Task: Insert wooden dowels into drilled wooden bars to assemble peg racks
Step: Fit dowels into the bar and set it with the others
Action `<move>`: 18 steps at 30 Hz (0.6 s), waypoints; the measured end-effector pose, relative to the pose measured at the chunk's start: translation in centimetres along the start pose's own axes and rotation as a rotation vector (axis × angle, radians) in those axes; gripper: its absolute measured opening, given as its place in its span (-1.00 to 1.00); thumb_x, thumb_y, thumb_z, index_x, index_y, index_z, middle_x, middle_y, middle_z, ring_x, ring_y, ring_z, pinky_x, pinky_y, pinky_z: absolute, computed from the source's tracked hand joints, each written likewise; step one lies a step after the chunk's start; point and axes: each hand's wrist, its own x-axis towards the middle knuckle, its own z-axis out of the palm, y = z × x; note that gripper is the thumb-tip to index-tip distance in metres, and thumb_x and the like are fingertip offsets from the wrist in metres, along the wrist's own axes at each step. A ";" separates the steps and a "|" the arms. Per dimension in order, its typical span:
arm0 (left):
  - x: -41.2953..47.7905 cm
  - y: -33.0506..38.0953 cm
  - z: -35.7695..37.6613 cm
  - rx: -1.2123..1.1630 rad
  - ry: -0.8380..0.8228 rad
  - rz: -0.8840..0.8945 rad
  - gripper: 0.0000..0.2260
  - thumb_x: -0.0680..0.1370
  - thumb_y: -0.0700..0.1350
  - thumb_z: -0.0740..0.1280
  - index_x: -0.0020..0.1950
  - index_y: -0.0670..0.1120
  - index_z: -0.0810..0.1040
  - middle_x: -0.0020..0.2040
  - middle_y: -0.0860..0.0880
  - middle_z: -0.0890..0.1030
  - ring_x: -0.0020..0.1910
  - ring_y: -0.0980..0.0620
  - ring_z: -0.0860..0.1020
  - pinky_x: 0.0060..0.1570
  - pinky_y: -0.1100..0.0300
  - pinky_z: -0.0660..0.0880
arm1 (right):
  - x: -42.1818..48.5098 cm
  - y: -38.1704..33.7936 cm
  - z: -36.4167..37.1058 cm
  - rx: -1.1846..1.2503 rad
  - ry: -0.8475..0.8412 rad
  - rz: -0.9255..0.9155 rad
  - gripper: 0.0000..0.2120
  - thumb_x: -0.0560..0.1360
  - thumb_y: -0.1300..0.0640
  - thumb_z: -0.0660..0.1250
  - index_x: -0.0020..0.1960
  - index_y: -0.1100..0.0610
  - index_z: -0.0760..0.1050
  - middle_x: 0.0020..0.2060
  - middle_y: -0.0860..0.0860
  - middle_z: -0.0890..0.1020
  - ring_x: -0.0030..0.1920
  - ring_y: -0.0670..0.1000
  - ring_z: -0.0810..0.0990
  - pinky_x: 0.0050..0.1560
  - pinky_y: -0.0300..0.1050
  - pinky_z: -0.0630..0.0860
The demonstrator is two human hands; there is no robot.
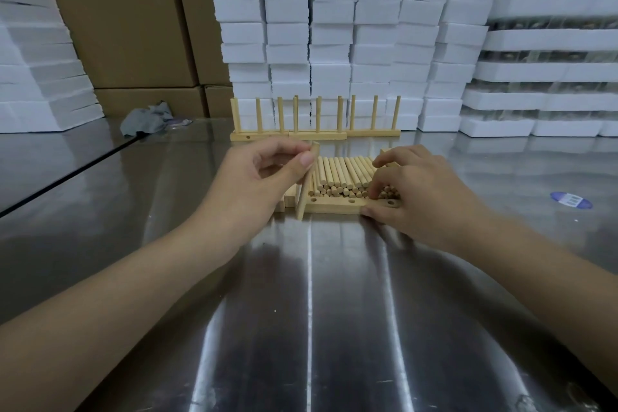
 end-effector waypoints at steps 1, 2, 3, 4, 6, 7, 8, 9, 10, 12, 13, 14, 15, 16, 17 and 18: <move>0.0 0.0 0.1 -0.015 0.001 -0.018 -0.89 0.63 -0.12 0.44 0.11 0.03 0.73 -0.02 0.08 0.77 -0.01 0.14 0.72 -0.05 0.40 0.57 | 0.0 -0.1 0.1 -0.005 0.011 0.003 -0.74 0.52 -0.26 0.44 0.09 -0.14 0.66 0.37 -0.11 0.52 0.42 0.00 0.37 0.39 0.04 0.33; -0.1 -0.1 0.1 -0.026 0.004 -0.033 -0.89 0.63 -0.12 0.44 0.11 0.03 0.73 -0.03 0.08 0.77 -0.04 0.15 0.73 -0.09 0.40 0.57 | 0.0 -0.2 0.2 -0.008 0.022 0.005 -0.74 0.52 -0.26 0.44 0.09 -0.14 0.66 0.36 -0.11 0.53 0.40 0.01 0.39 0.37 0.04 0.36; -0.1 -0.2 0.2 -0.035 0.007 -0.045 -0.89 0.63 -0.13 0.44 0.11 0.02 0.73 -0.03 0.08 0.78 -0.07 0.16 0.73 -0.13 0.41 0.57 | 0.0 -0.3 0.3 -0.012 0.028 0.008 -0.74 0.52 -0.27 0.45 0.09 -0.14 0.66 0.34 -0.11 0.54 0.38 0.01 0.40 0.35 0.04 0.38; -0.1 -0.3 0.2 -0.039 0.008 -0.053 -0.89 0.63 -0.13 0.43 0.12 0.01 0.73 -0.04 0.07 0.78 -0.08 0.16 0.73 -0.16 0.41 0.56 | 0.0 -0.3 0.3 -0.013 0.032 0.015 -0.74 0.51 -0.27 0.45 0.08 -0.15 0.65 0.32 -0.11 0.55 0.36 0.01 0.41 0.33 0.03 0.39; -0.1 -0.4 0.3 -0.040 0.012 -0.059 -0.89 0.63 -0.12 0.44 0.13 0.00 0.73 -0.04 0.06 0.78 -0.10 0.16 0.73 -0.19 0.42 0.55 | 0.1 -0.4 0.3 -0.004 0.042 0.029 -0.76 0.49 -0.28 0.46 0.02 -0.16 0.61 0.29 -0.12 0.55 0.34 0.01 0.42 0.29 0.01 0.40; 0.0 -0.4 0.3 -0.040 0.018 -0.060 -0.89 0.63 -0.11 0.44 0.13 0.00 0.73 -0.04 0.05 0.78 -0.12 0.16 0.73 -0.20 0.42 0.54 | 0.1 -0.5 0.2 0.001 0.046 0.035 -0.78 0.48 -0.28 0.47 -0.03 -0.18 0.57 0.27 -0.12 0.55 0.32 0.01 0.42 0.27 0.01 0.41; 0.0 -0.5 0.3 -0.041 0.024 -0.063 -0.89 0.63 -0.11 0.45 0.13 0.01 0.73 -0.05 0.05 0.78 -0.13 0.16 0.73 -0.21 0.42 0.54 | 0.1 -0.5 0.2 0.006 0.050 0.043 -0.77 0.48 -0.28 0.48 -0.07 -0.19 0.52 0.25 -0.12 0.55 0.31 0.01 0.42 0.26 0.01 0.41; 0.0 -0.6 0.3 -0.044 0.029 -0.069 -0.90 0.63 -0.10 0.45 0.12 0.02 0.74 -0.04 0.04 0.78 -0.13 0.16 0.73 -0.21 0.42 0.53 | 0.1 -0.6 0.2 0.012 0.052 0.049 -0.76 0.48 -0.28 0.48 -0.10 -0.19 0.48 0.24 -0.12 0.55 0.30 0.01 0.43 0.25 0.00 0.42; 0.0 -0.6 0.3 -0.047 0.030 -0.078 -0.90 0.63 -0.09 0.45 0.12 0.04 0.74 -0.04 0.05 0.78 -0.13 0.16 0.73 -0.22 0.42 0.53 | 0.1 -0.7 0.2 0.016 0.052 0.054 -0.75 0.48 -0.29 0.47 -0.12 -0.20 0.46 0.24 -0.11 0.55 0.29 0.00 0.43 0.24 0.00 0.42; 0.0 -0.7 0.2 -0.040 0.029 -0.108 -0.90 0.64 -0.06 0.44 0.12 0.08 0.73 -0.01 0.06 0.78 -0.09 0.14 0.74 -0.23 0.35 0.53 | 0.0 -0.7 0.2 0.019 0.045 0.057 -0.75 0.48 -0.29 0.46 -0.12 -0.19 0.47 0.24 -0.11 0.55 0.28 0.00 0.43 0.23 -0.01 0.42; 0.0 -0.8 0.1 -0.041 0.029 -0.124 -0.89 0.65 -0.05 0.43 0.13 0.08 0.72 0.00 0.07 0.78 -0.07 0.12 0.74 -0.22 0.30 0.53 | 0.0 -0.7 0.1 0.021 0.040 0.055 -0.75 0.48 -0.30 0.46 -0.11 -0.19 0.48 0.24 -0.12 0.55 0.28 0.00 0.43 0.24 -0.01 0.41; 0.0 -0.8 0.1 -0.053 0.030 -0.140 -0.89 0.65 -0.05 0.43 0.15 0.07 0.72 0.01 0.06 0.78 -0.05 0.10 0.75 -0.20 0.25 0.53 | 0.0 -0.7 0.0 0.025 0.038 0.053 -0.75 0.48 -0.30 0.46 -0.09 -0.17 0.51 0.24 -0.12 0.55 0.29 0.00 0.43 0.25 -0.01 0.41; 0.0 -0.8 0.0 -0.071 0.031 -0.156 -0.88 0.66 -0.05 0.42 0.16 0.05 0.71 0.02 0.06 0.78 -0.04 0.09 0.75 -0.20 0.22 0.53 | -0.1 -0.6 -0.1 0.039 0.041 0.050 -0.76 0.48 -0.29 0.47 -0.08 -0.16 0.54 0.24 -0.12 0.54 0.29 -0.01 0.42 0.27 0.00 0.41; 0.1 -0.8 0.0 -0.090 0.033 -0.171 -0.88 0.66 -0.06 0.41 0.16 0.03 0.71 0.02 0.04 0.79 -0.03 0.08 0.76 -0.20 0.22 0.52 | -0.1 -0.6 -0.2 0.061 0.052 0.044 -0.77 0.48 -0.26 0.48 -0.06 -0.14 0.56 0.22 -0.13 0.55 0.29 -0.01 0.42 0.28 0.01 0.42; 0.1 -0.8 0.0 -0.106 0.034 -0.184 -0.88 0.67 -0.07 0.40 0.17 0.01 0.71 0.02 0.03 0.79 -0.02 0.07 0.76 -0.22 0.24 0.53 | 0.0 -0.6 -0.3 0.090 0.071 0.033 -0.79 0.50 -0.22 0.49 -0.05 -0.13 0.57 0.19 -0.14 0.55 0.27 -0.02 0.43 0.27 0.01 0.42; 0.1 -0.7 0.0 -0.122 0.035 -0.193 -0.87 0.67 -0.07 0.40 0.17 -0.01 0.70 0.02 0.02 0.79 -0.02 0.06 0.76 -0.24 0.27 0.54 | 0.0 -0.7 -0.4 0.129 0.099 0.019 -0.83 0.52 -0.18 0.48 -0.04 -0.12 0.59 0.14 -0.16 0.57 0.24 -0.05 0.45 0.23 -0.02 0.43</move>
